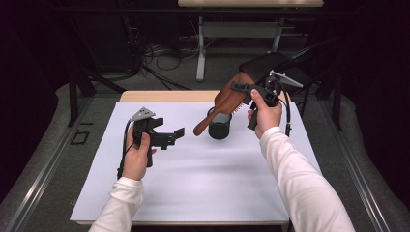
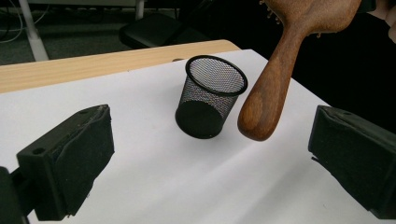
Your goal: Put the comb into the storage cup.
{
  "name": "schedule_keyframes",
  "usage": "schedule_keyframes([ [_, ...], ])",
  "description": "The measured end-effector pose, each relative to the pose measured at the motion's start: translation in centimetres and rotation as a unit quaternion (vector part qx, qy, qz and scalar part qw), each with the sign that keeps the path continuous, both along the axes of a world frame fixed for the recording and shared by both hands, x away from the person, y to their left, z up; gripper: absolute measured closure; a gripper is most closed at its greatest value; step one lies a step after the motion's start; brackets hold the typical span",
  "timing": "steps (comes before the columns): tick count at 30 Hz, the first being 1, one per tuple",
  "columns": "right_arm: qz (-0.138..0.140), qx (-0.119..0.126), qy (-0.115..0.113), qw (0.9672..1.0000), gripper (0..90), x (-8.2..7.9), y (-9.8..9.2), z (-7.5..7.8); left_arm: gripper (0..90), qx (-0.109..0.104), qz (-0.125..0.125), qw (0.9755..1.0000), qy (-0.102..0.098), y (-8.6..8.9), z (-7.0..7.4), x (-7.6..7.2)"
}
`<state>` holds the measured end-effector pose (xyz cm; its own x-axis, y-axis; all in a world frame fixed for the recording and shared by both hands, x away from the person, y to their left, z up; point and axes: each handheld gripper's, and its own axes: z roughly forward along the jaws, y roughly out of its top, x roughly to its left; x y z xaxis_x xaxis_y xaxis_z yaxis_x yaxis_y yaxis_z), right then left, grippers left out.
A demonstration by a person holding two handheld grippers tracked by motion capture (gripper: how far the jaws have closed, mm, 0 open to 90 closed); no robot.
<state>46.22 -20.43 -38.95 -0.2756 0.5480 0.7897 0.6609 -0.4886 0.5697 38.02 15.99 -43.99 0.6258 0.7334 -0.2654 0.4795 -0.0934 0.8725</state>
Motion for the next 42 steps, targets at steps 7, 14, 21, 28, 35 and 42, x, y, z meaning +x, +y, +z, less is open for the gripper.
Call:
schedule_keyframes([
  [7,-0.011,-0.007,-0.003,0.9999,46.9,0.4,-0.1,0.6,0.3,-0.001,-0.001,1.0,0.002,0.1,-0.1,0.0],
  [14,-0.026,-0.009,-0.003,0.9996,46.9,0.8,-0.4,0.9,0.3,-0.002,-0.001,1.0,0.002,0.0,-0.1,-0.1],
  [21,-0.047,-0.016,-0.002,0.9988,46.9,1.4,-0.9,0.6,0.3,-0.002,-0.003,1.0,0.003,0.0,-0.1,-0.2],
  [28,-0.069,-0.021,-0.001,0.9974,46.9,1.8,-1.5,0.5,0.3,-0.001,-0.005,1.0,0.004,-0.1,-0.2,-0.2],
  [35,-0.087,-0.026,0.0,0.9958,46.9,2.1,-1.9,0.3,0.3,-0.002,-0.004,1.0,0.005,-0.1,-0.2,-0.2],
  [42,-0.102,-0.027,-0.006,0.9944,46.9,2.2,-2.1,0.3,0.3,-0.002,-0.004,1.0,0.006,0.0,-0.3,-0.2],
])
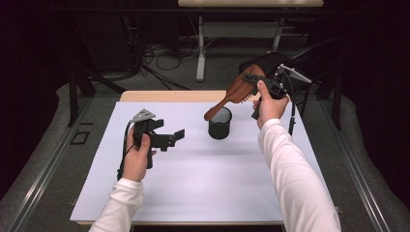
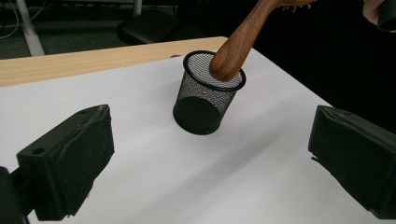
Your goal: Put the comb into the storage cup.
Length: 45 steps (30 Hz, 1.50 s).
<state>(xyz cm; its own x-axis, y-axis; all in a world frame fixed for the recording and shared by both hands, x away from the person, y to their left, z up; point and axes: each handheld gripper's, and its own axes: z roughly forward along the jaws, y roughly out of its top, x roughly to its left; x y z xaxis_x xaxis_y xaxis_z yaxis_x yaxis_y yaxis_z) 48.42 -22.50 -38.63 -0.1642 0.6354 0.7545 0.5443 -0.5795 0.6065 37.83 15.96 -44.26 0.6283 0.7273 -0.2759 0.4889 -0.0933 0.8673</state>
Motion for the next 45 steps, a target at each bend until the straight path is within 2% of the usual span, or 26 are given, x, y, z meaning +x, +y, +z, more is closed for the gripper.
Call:
schedule_keyframes([
  [11,-0.018,-0.009,-0.01,0.9997,47.0,0.2,-0.3,-0.1,0.3,0.001,0.0,1.0,0.002,0.0,-0.1,0.0],
  [22,-0.038,-0.021,-0.005,0.999,47.0,0.5,-0.6,-0.6,0.3,0.002,0.001,1.0,0.003,0.1,-0.2,0.0],
  [31,-0.054,-0.03,-0.012,0.998,47.0,0.5,-0.5,-0.8,0.3,0.003,0.002,1.0,0.004,0.1,-0.3,0.1],
  [40,-0.059,-0.049,-0.015,0.9969,47.0,0.5,-0.4,-1.0,0.3,0.002,0.002,1.0,0.004,0.1,-0.3,0.0],
  [45,-0.064,-0.05,-0.011,0.9966,47.0,0.5,-0.3,-1.7,0.3,0.002,0.003,1.0,0.007,0.1,-0.4,0.1],
])
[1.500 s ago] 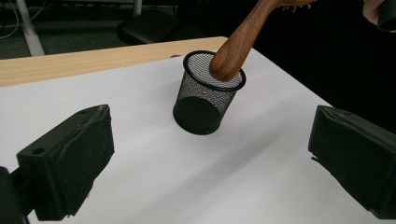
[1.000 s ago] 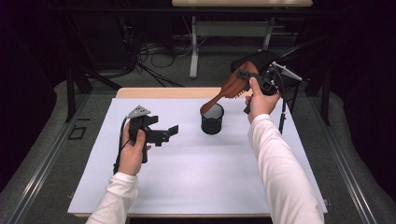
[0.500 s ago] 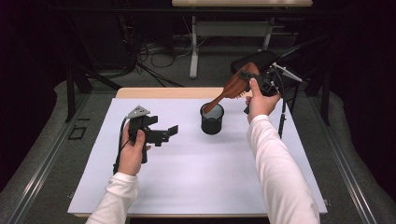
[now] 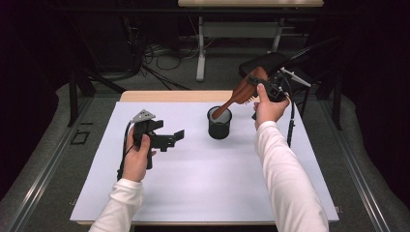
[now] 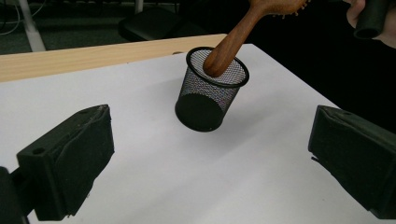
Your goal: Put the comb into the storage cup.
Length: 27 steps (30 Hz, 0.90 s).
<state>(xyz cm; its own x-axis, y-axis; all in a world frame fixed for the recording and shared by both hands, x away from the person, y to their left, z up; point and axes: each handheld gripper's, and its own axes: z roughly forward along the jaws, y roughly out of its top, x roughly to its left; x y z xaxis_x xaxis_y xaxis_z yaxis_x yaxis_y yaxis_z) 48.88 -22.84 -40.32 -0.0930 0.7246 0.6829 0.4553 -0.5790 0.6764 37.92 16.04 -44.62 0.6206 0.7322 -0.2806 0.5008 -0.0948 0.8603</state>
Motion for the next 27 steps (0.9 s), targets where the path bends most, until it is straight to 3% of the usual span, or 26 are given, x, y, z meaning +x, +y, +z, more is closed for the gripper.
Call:
schedule_keyframes([
  [27,-0.007,-0.046,0.0,0.9989,47.0,0.3,1.8,-2.2,0.3,-0.002,0.002,1.0,0.003,0.3,-0.1,0.0],
])
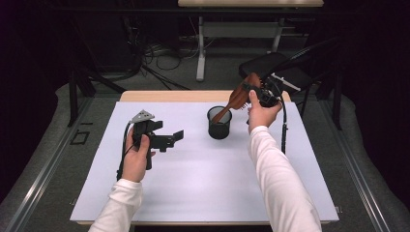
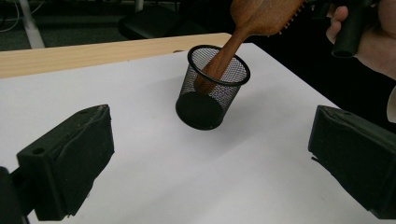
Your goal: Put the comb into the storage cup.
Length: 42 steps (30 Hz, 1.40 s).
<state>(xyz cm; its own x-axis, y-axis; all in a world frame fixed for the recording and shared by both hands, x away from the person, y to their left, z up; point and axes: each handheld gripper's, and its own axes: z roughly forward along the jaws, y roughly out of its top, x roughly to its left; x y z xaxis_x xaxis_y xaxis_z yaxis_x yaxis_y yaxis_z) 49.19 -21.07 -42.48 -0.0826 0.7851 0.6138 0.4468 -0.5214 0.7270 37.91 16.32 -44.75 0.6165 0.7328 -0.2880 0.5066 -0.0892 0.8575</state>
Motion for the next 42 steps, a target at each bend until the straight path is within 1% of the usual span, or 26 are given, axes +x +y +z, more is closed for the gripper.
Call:
schedule_keyframes([
  [12,0.003,-0.012,0.001,0.9999,47.0,0.4,0.9,-0.8,0.3,-0.002,0.0,1.0,0.001,0.1,0.0,0.1],
  [13,0.003,-0.012,0.004,0.9999,47.0,0.4,1.0,-0.9,0.3,-0.002,0.001,1.0,0.001,0.1,0.0,0.0],
  [17,0.003,-0.02,0.007,0.9998,47.0,0.5,1.2,-1.5,0.3,-0.002,0.002,1.0,0.002,0.2,0.0,0.0],
  [21,0.004,-0.019,0.011,0.9997,47.0,0.5,1.3,-1.8,0.3,-0.002,0.001,1.0,0.002,0.3,0.0,0.1],
  [26,0.006,-0.023,0.013,0.9996,47.0,0.5,1.3,-2.0,0.3,-0.004,0.002,1.0,0.003,0.3,-0.1,0.1],
  [29,0.008,-0.026,0.019,0.9995,47.0,0.5,1.4,-2.0,0.3,-0.002,0.002,1.0,0.003,0.3,-0.1,0.1],
  [31,0.006,-0.029,0.013,0.9995,47.0,0.6,1.4,-2.1,0.3,-0.002,0.002,1.0,0.003,0.3,-0.1,0.2],
  [34,0.009,-0.032,0.018,0.9993,47.0,0.5,1.5,-2.1,0.3,-0.002,0.002,1.0,0.003,0.3,-0.1,0.2],
  [35,0.008,-0.032,0.014,0.9994,47.0,0.6,1.5,-2.2,0.3,-0.002,0.002,1.0,0.003,0.3,-0.1,0.2],
  [36,0.009,-0.03,0.018,0.9993,47.0,0.6,1.6,-2.3,0.3,-0.002,0.002,1.0,0.003,0.3,-0.1,0.2],
  [38,0.011,-0.032,0.02,0.9992,47.0,0.6,1.6,-2.4,0.3,-0.002,0.002,1.0,0.003,0.3,-0.1,0.2],
  [39,0.008,-0.03,0.016,0.9994,47.0,0.6,1.7,-2.5,0.3,-0.002,0.002,1.0,0.003,0.3,-0.1,0.2],
  [40,0.012,-0.032,0.02,0.9992,46.9,0.6,1.7,-2.5,0.3,-0.003,0.002,1.0,0.003,0.3,-0.1,0.2],
  [41,0.012,-0.032,0.018,0.9993,47.0,0.6,1.8,-2.6,0.3,-0.002,0.002,1.0,0.003,0.3,-0.1,0.2],
  [42,0.012,-0.034,0.021,0.9991,47.0,0.6,1.8,-2.6,0.3,-0.002,0.002,1.0,0.003,0.3,-0.1,0.2],
])
